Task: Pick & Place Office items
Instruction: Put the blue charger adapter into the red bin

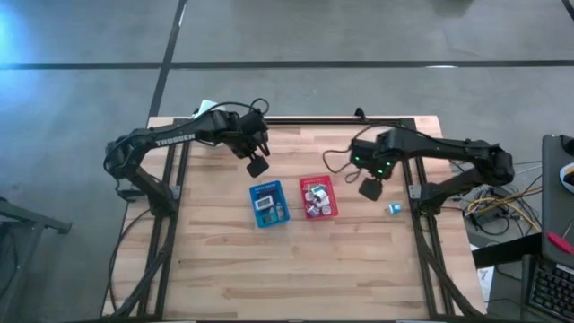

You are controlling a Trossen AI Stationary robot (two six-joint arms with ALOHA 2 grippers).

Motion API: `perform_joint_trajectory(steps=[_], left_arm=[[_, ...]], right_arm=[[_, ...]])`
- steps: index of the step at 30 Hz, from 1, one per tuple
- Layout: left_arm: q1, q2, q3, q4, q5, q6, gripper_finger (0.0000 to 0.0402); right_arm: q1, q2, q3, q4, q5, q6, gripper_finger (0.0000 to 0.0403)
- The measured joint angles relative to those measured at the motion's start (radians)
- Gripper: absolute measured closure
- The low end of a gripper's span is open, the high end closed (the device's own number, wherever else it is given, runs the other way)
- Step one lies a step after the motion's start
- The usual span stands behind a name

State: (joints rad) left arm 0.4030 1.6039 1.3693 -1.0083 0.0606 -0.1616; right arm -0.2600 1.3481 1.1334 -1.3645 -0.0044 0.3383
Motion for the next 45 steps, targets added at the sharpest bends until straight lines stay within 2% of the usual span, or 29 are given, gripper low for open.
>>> perform_joint_trajectory(steps=[7, 13, 18, 25, 30, 36, 45], left_arm=[[0.0, 0.0, 0.0, 0.036, 0.011, 0.018, 0.0069], [0.0, 0.0, 0.0, 0.042, 0.027, 0.031, 0.0069], [-0.01, 0.001, -0.001, 0.055, 0.03, -0.025, 0.0069], [-0.033, 0.002, -0.001, 0.081, 0.029, -0.105, 0.0069], [-0.048, 0.002, -0.001, 0.085, 0.029, -0.125, 0.0069], [-0.069, 0.002, -0.001, 0.084, 0.029, -0.126, 0.0069], [-0.081, 0.002, -0.001, 0.084, 0.029, -0.097, 0.0069]], right_arm=[[0.002, -0.16, -0.141, -0.097, -0.085, 0.032, 0.0155], [0.002, -0.296, -0.195, -0.106, -0.168, 0.051, 0.0156], [0.003, -0.354, -0.221, -0.103, -0.235, -0.014, 0.0154], [0.002, -0.356, -0.336, -0.138, -0.241, -0.127, 0.0156], [0.007, -0.326, -0.336, -0.131, -0.159, -0.182, 0.0163], [0.007, -0.278, -0.333, -0.116, -0.151, -0.184, 0.0162], [0.006, -0.268, -0.327, 0.107, -0.161, -0.203, 0.0161]])
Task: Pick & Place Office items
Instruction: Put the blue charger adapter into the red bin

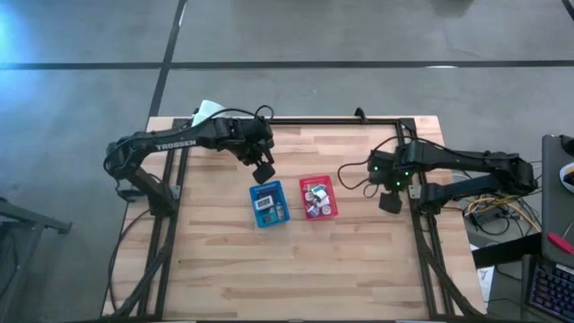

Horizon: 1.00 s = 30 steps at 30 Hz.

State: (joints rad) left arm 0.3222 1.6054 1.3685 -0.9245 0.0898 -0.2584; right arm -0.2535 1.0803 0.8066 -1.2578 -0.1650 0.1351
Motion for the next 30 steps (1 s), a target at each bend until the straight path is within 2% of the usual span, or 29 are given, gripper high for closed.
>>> perform_joint_trajectory(steps=[10, 14, 17, 22, 26, 30], left_arm=[[-0.006, 0.0, 0.0, -0.002, 0.0, 0.0, 0.0069], [-0.009, 0.001, 0.0, -0.002, -0.001, 0.0, 0.0069], [-0.015, 0.001, 0.0, -0.003, -0.001, -0.004, 0.0069], [-0.02, 0.001, 0.0, -0.003, -0.001, -0.006, 0.0069], [-0.021, 0.001, 0.0, -0.004, -0.001, -0.008, 0.0069], [-0.021, 0.001, 0.0, -0.004, -0.001, -0.007, 0.0069]], right_arm=[[0.0, 0.003, -0.049, 0.012, -0.025, -0.015, 0.0161], [0.0, 0.001, -0.127, 0.014, -0.077, 0.032, 0.0161], [0.001, 0.001, -0.174, 0.086, -0.13, 0.081, 0.0161], [0.0, 0.002, -0.213, 0.146, -0.131, 0.144, 0.0162], [0.0, 0.003, -0.211, 0.138, -0.12, 0.164, 0.0177], [0.0, 0.0, -0.182, 0.137, -0.116, 0.268, 0.0203]])
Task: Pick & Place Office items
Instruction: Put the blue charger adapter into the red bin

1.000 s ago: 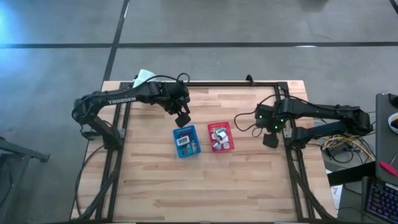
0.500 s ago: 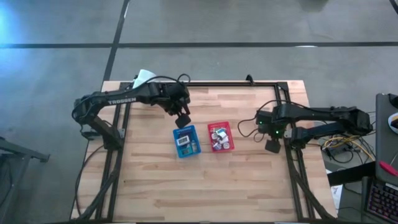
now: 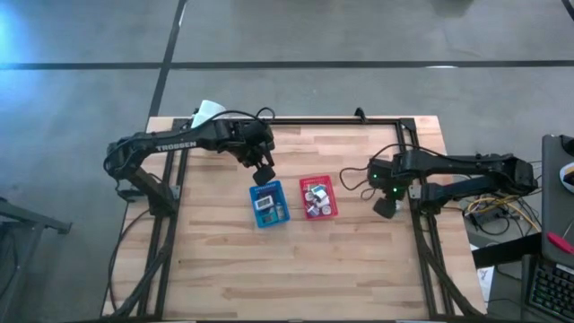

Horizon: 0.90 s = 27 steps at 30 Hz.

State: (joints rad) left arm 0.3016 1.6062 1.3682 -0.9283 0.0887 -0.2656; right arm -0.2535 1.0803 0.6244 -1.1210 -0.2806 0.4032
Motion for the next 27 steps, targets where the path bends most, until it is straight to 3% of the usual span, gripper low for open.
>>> perform_joint_trajectory(steps=[5, 11, 18, 27], left_arm=[[0.0, 0.0, 0.0, 0.0, 0.0, 0.007, 0.0069], [0.0, 0.0, 0.0, 0.0, 0.0, 0.044, 0.0069], [0.0, 0.0, 0.0, 0.0, 0.0, 0.053, 0.0069], [0.0, 0.0, -0.001, 0.0, -0.001, 0.079, 0.0069]], right_arm=[[0.0, 0.002, 0.032, 0.002, 0.01, 0.155, 0.0258], [0.0, 0.002, 0.034, -0.002, -0.058, 0.288, 0.0381], [-0.005, 0.058, 0.029, -0.079, -0.061, 0.345, 0.0395], [-0.008, 0.301, 0.03, -0.108, -0.033, 0.238, 0.0395]])
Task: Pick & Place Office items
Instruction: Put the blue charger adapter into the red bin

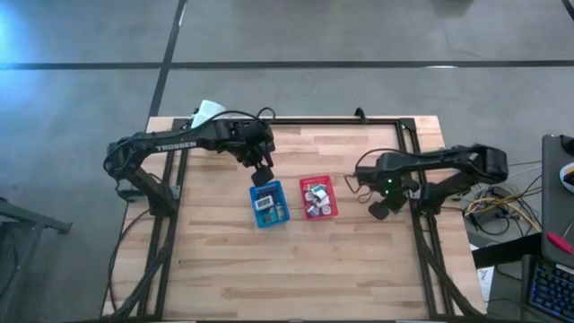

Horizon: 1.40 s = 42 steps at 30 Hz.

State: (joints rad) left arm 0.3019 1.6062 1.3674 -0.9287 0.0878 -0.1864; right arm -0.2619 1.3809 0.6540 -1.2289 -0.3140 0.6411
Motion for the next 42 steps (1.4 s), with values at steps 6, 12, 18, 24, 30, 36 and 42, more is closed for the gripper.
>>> perform_joint_trajectory(steps=[6, 12, 18, 24, 30, 36, 42], left_arm=[[0.0, 0.0, -0.001, -0.01, 0.0, 0.033, 0.0069], [0.0, 0.0, -0.005, -0.007, 0.0, 0.034, 0.0069], [0.0, 0.0, -0.036, -0.018, 0.001, 0.03, 0.0069], [0.0, 0.0, -0.063, -0.055, 0.001, -0.006, 0.0069], [0.0, 0.0, -0.066, -0.056, 0.002, -0.03, 0.0069], [0.0, 0.0, -0.066, -0.06, 0.002, -0.03, 0.0069], [0.0, 0.0, -0.066, -0.06, 0.002, -0.03, 0.0069]], right_arm=[[0.011, 0.081, 0.002, -0.038, -0.072, -0.126, 0.0395], [0.029, 0.126, -0.013, -0.021, -0.067, -0.142, 0.0395], [0.057, 0.209, -0.041, 0.106, 0.042, 0.005, 0.0395], [0.075, 0.244, 0.02, 0.146, 0.176, -0.012, 0.0395], [0.073, 0.204, 0.14, 0.245, 0.506, -0.108, 0.0395], [0.055, 0.182, 0.225, 0.301, 0.583, -0.185, 0.0395], [0.057, 0.183, 0.289, 0.176, 0.428, -0.173, 0.0395]])
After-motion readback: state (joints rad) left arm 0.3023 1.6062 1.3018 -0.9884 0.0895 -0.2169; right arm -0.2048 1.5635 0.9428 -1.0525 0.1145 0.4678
